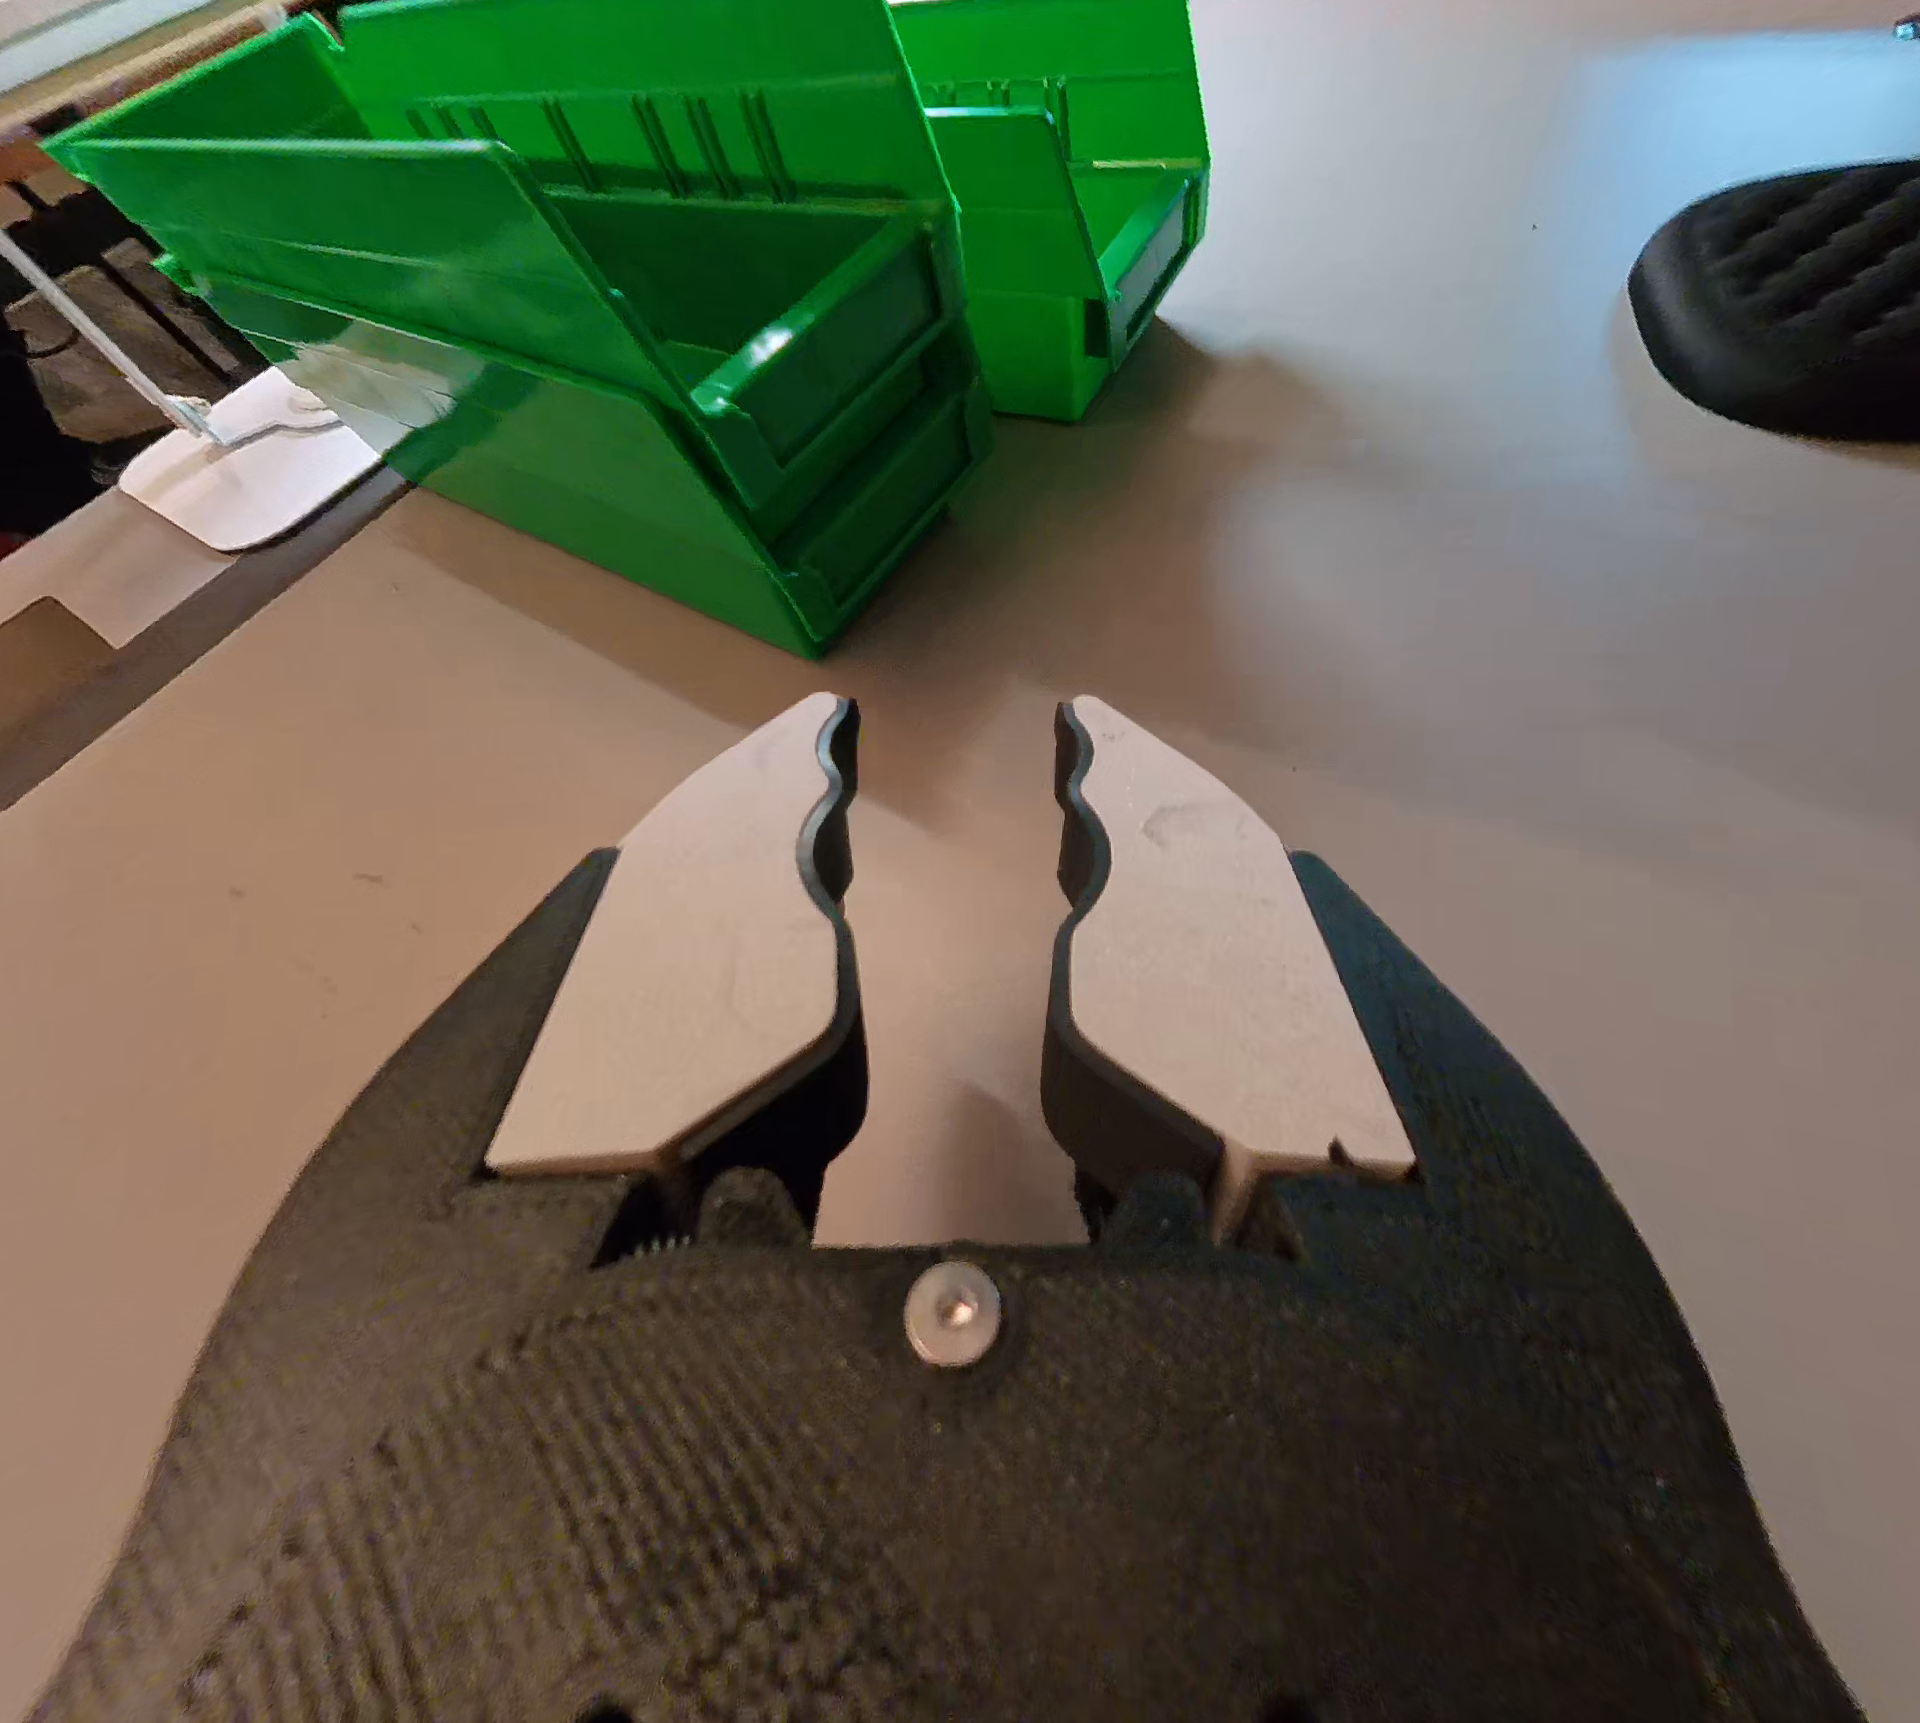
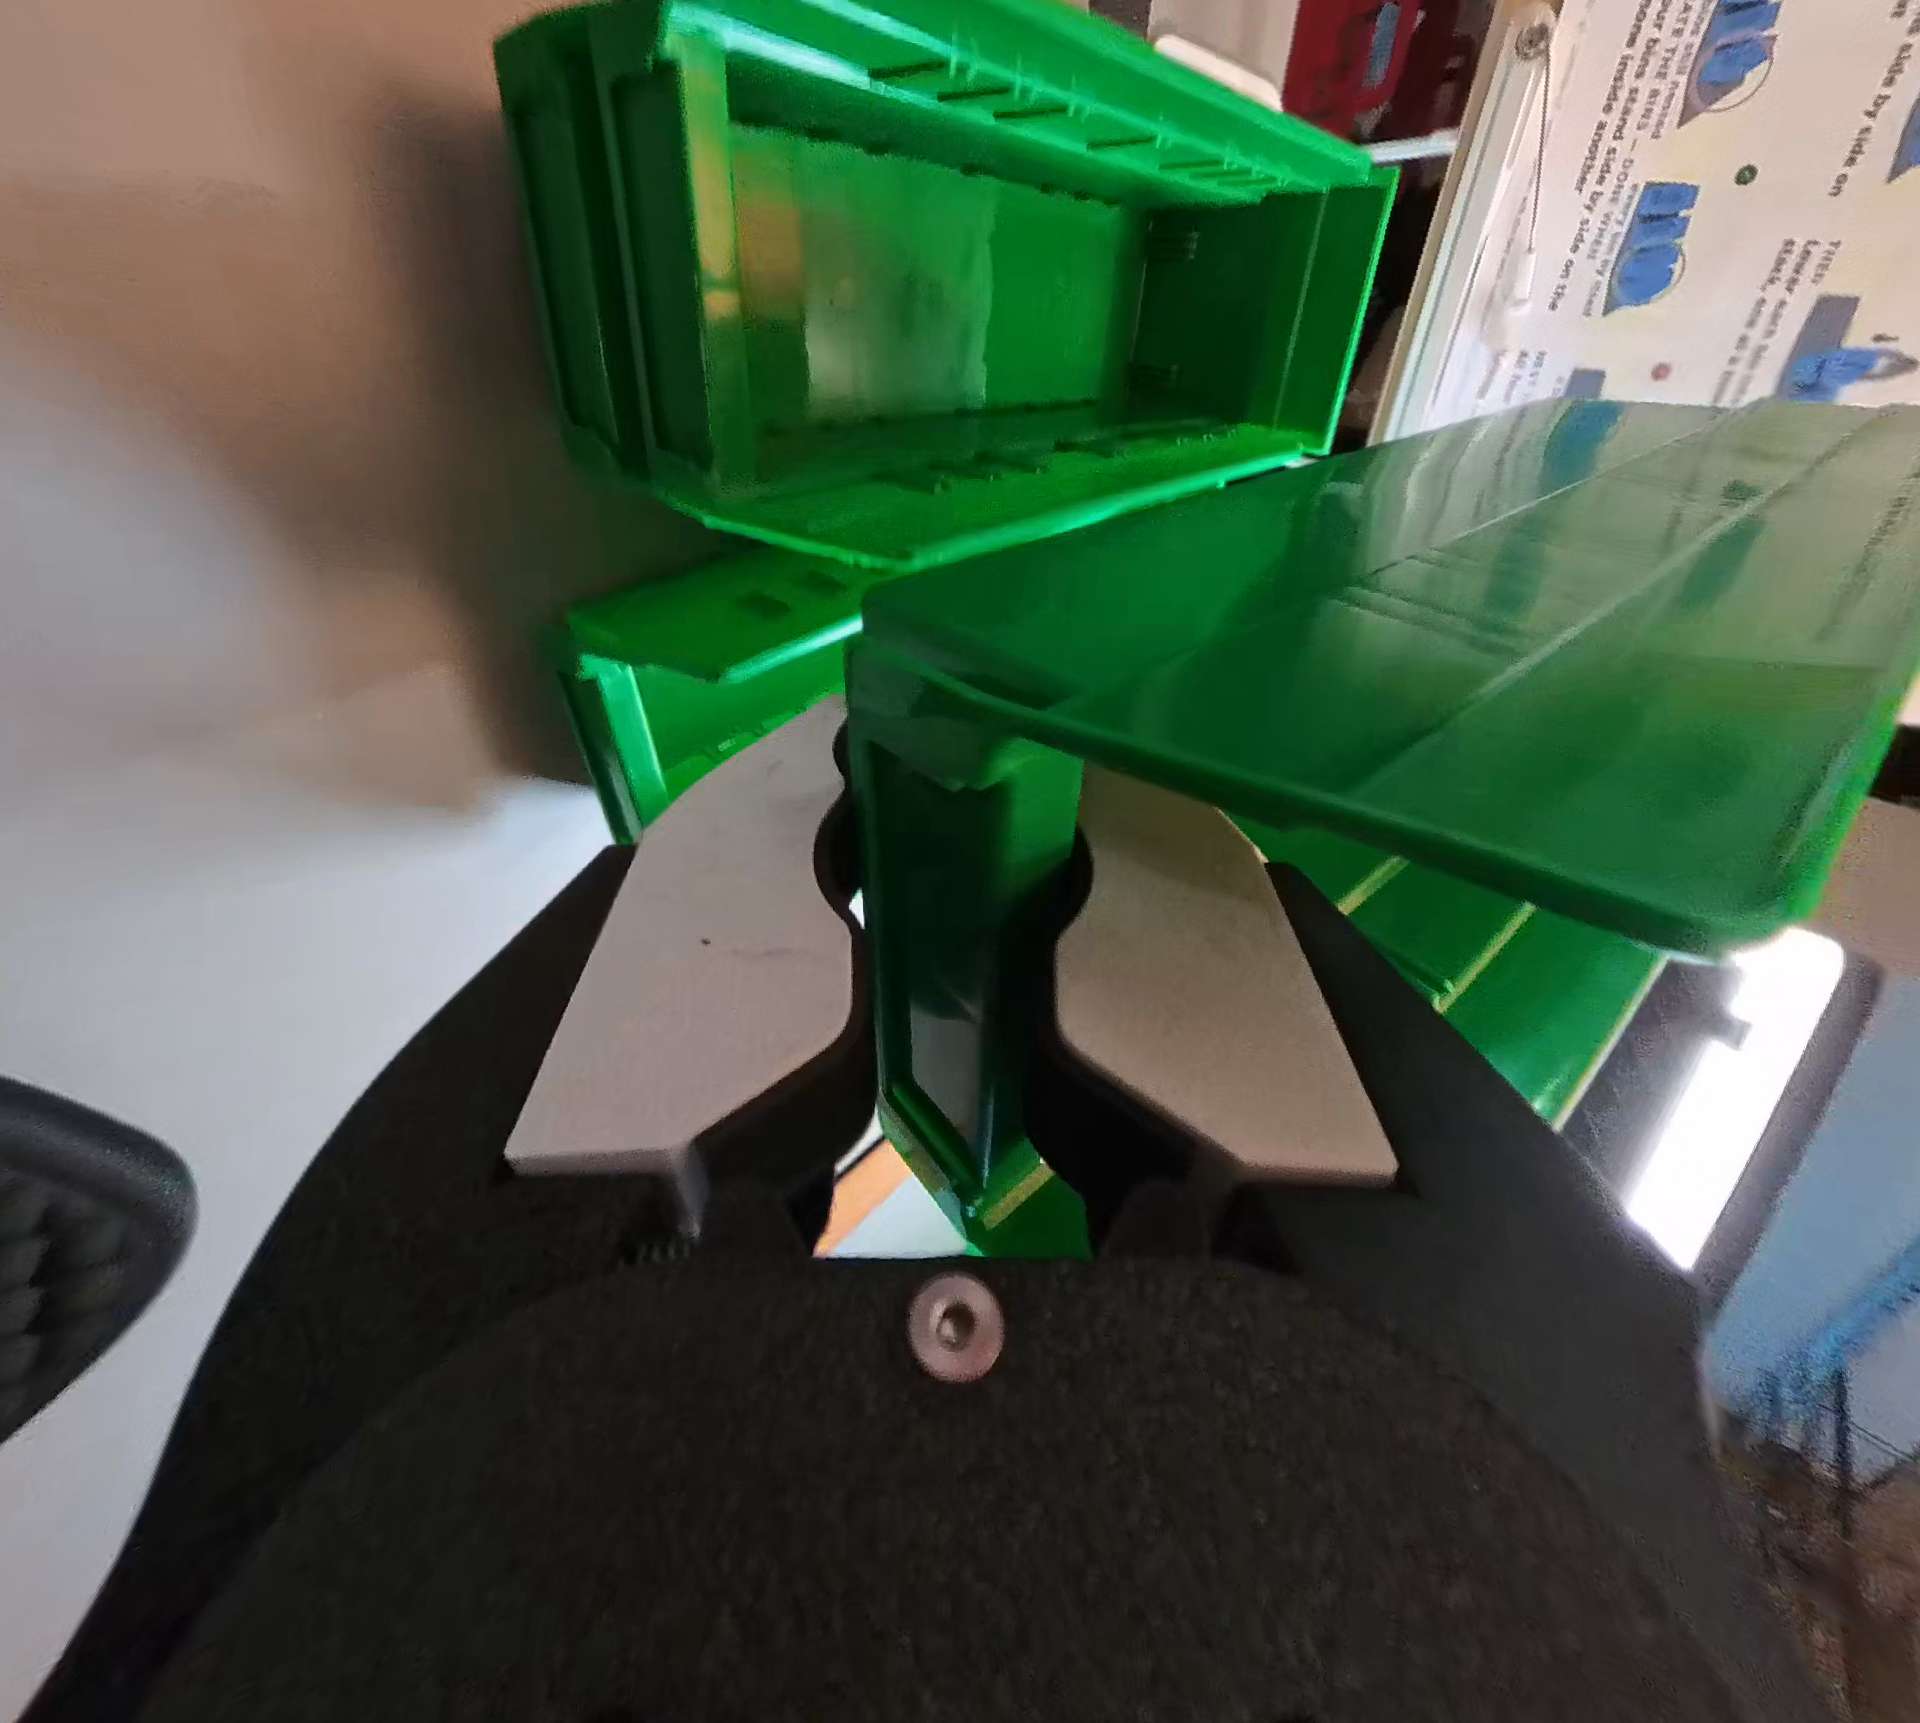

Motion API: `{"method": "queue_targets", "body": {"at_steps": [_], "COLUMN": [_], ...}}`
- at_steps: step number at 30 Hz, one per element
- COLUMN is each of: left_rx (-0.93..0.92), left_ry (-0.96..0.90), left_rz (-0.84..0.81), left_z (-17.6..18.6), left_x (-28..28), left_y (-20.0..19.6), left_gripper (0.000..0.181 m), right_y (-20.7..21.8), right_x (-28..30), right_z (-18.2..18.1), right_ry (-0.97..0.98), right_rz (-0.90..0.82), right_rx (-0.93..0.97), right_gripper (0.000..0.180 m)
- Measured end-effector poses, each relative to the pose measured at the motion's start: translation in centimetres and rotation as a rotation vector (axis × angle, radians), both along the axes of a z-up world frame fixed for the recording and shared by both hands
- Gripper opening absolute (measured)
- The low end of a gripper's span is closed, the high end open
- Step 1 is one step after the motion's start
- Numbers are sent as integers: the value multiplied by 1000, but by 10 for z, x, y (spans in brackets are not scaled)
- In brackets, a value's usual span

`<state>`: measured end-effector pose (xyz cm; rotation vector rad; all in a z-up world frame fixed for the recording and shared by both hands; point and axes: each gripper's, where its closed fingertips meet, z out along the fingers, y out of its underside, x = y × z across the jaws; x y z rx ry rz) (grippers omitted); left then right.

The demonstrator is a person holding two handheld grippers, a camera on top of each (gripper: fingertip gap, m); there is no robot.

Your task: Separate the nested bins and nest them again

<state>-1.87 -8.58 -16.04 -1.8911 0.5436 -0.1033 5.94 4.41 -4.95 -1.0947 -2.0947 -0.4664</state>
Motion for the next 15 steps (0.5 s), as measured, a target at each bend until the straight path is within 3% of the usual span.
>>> {"method": "queue_targets", "body": {"at_steps": [9,15], "left_rx": [91,107], "left_ry": [-45,-64], "left_rz": [97,119], "left_z": [15,20], "left_x": [-14,-20], "left_y": [3,3], "left_gripper": [44,47], "right_y": [-7,2], "right_x": [-69,-83], "right_z": [-29,-61], "right_ry": [-63,-129], "right_rz": [-32,-73], "right_rx": [-98,-141], "right_gripper": [31,32]}}
